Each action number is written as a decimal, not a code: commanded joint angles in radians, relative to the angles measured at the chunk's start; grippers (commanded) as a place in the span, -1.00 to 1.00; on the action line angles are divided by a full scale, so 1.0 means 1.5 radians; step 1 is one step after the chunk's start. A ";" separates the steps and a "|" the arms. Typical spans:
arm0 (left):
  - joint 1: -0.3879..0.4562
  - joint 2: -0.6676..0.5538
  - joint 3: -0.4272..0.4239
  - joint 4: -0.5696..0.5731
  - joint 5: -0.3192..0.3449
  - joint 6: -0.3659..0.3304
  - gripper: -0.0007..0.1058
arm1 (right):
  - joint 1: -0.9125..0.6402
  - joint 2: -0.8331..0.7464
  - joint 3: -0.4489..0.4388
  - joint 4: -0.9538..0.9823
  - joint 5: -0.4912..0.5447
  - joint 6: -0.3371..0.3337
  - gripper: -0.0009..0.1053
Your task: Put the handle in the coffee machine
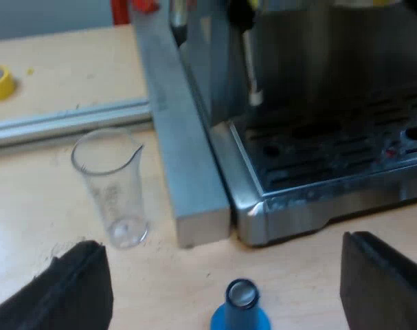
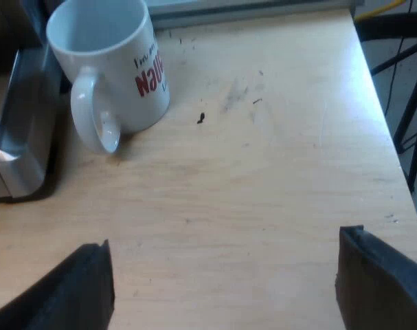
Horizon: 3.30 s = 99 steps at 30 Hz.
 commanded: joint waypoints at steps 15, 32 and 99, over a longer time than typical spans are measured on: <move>-0.193 0.143 -0.083 0.015 0.034 -0.009 0.32 | 0.080 0.285 -0.191 0.105 -0.016 0.019 0.31; -0.448 0.338 -0.084 -0.037 0.071 0.056 0.32 | 0.259 0.535 -0.270 0.115 -0.006 0.008 0.31; -0.515 0.453 -0.084 -0.085 -0.033 -0.029 0.32 | 0.527 0.949 -0.164 -0.081 -0.003 0.049 -0.98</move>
